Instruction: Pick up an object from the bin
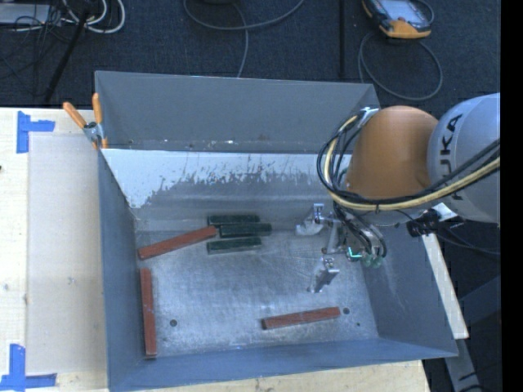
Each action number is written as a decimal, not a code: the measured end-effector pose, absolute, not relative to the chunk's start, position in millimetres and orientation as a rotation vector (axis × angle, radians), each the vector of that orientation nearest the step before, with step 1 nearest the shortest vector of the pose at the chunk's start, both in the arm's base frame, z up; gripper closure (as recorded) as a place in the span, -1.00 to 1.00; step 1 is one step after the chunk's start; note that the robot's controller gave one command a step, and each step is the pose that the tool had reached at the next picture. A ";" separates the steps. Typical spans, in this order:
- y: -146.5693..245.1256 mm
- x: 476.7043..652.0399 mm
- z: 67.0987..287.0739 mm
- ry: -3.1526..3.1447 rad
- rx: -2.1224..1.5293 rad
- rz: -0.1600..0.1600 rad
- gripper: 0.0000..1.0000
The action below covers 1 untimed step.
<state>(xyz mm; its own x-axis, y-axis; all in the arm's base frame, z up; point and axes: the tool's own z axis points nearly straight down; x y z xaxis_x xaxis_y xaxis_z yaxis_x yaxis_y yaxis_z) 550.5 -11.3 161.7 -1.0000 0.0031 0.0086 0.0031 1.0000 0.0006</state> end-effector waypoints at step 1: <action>-11.3 552.3 165.2 -3.140 -0.005 -0.001 -1.00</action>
Offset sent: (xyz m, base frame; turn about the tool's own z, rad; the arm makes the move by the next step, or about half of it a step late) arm -0.0325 -0.0288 -0.0703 0.1197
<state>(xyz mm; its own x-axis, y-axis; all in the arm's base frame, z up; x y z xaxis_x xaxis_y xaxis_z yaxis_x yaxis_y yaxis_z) 552.3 -11.3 165.2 -1.0000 0.0030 0.0015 0.0030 1.0000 0.0005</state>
